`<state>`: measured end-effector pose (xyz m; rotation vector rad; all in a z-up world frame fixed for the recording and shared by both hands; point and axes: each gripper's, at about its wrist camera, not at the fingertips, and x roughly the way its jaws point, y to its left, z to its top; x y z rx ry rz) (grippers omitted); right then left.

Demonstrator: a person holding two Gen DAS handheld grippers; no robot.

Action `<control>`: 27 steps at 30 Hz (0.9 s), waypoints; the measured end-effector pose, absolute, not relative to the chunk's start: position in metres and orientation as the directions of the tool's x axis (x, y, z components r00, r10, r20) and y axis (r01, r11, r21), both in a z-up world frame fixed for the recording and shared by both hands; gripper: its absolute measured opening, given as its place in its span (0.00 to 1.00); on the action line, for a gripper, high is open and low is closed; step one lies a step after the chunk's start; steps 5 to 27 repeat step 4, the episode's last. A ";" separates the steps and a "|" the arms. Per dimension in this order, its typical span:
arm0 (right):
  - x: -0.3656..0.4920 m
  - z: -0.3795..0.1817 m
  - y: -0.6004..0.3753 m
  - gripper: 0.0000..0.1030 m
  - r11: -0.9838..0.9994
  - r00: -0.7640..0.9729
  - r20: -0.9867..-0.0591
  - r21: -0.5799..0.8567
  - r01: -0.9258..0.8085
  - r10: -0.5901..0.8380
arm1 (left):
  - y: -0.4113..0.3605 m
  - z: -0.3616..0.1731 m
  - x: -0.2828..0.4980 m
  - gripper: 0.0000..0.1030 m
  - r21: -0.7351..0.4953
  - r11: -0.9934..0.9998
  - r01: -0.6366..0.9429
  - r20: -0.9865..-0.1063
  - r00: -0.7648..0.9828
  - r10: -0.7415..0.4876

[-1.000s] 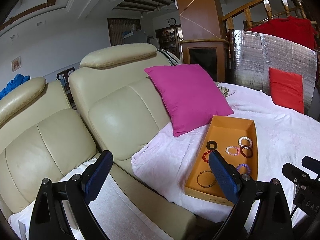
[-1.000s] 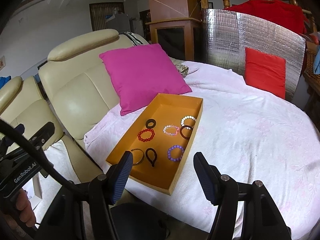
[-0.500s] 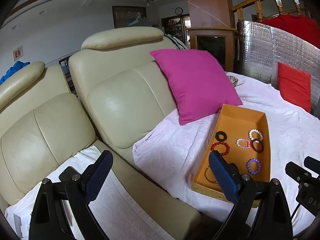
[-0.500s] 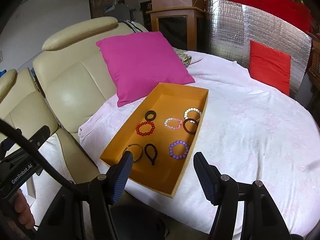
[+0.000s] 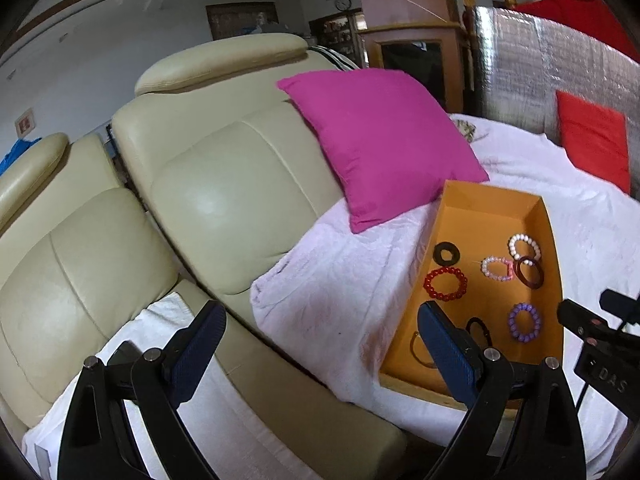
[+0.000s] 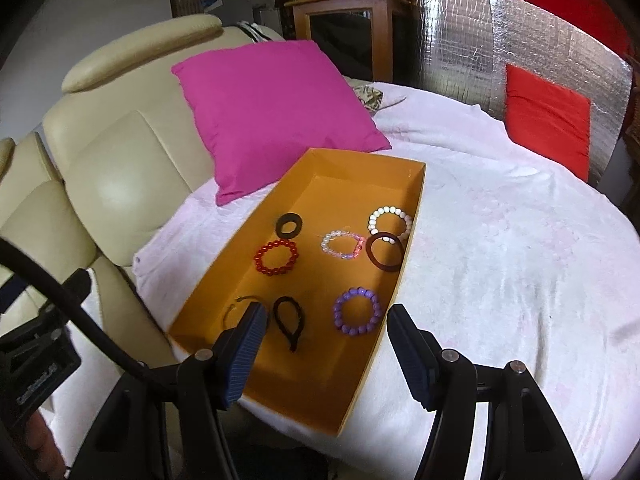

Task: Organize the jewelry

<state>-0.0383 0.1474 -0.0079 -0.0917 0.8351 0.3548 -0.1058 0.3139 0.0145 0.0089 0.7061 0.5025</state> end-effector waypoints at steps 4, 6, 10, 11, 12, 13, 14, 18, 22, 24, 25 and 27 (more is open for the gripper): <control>-0.023 -0.011 0.124 0.54 0.938 0.622 -0.721 0.116 -0.328 0.306 | 0.286 0.017 -0.081 0.94 0.205 0.912 -0.354 -0.621 0.673 0.401; -0.023 -0.011 0.124 0.54 0.938 0.622 -0.721 0.116 -0.328 0.306 | 0.286 0.017 -0.081 0.94 0.205 0.912 -0.354 -0.621 0.673 0.401; -0.023 -0.011 0.124 0.54 0.938 0.622 -0.721 0.116 -0.328 0.306 | 0.286 0.017 -0.081 0.94 0.205 0.912 -0.354 -0.621 0.673 0.401; -0.023 -0.011 0.124 0.54 0.938 0.622 -0.721 0.116 -0.328 0.306 | 0.286 0.017 -0.081 0.94 0.205 0.912 -0.354 -0.621 0.673 0.401; -0.023 -0.011 0.124 0.54 0.938 0.622 -0.721 0.116 -0.328 0.306 | 0.286 0.017 -0.081 0.94 0.205 0.912 -0.354 -0.621 0.673 0.401; -0.023 -0.011 0.124 0.54 0.938 0.622 -0.721 0.116 -0.328 0.306 | 0.286 0.017 -0.081 0.94 0.205 0.912 -0.354 -0.621 0.673 0.401; -0.023 -0.011 0.124 0.54 0.938 0.622 -0.721 0.116 -0.328 0.306 | 0.286 0.017 -0.081 0.94 0.205 0.912 -0.354 -0.621 0.673 0.401; -0.023 -0.011 0.124 0.54 0.938 0.622 -0.721 0.116 -0.328 0.306 | 0.286 0.017 -0.081 0.94 0.205 0.912 -0.354 -0.621 0.673 0.401; -0.023 -0.011 0.124 0.54 0.938 0.622 -0.721 0.116 -0.328 0.306 | 0.286 0.017 -0.081 0.94 0.205 0.912 -0.354 -0.621 0.673 0.401; -0.023 -0.011 0.124 0.54 0.938 0.622 -0.721 0.116 -0.328 0.306 | 0.286 0.017 -0.081 0.94 0.205 0.912 -0.354 -0.621 0.673 0.401; -0.023 -0.011 0.124 0.54 0.938 0.622 -0.721 0.116 -0.328 0.306 | 0.286 0.017 -0.081 0.94 0.205 0.912 -0.354 -0.621 0.673 0.401; -0.023 -0.011 0.124 0.54 0.938 0.622 -0.721 0.116 -0.328 0.306 | 0.286 0.017 -0.081 0.94 0.205 0.912 -0.354 -0.621 0.673 0.401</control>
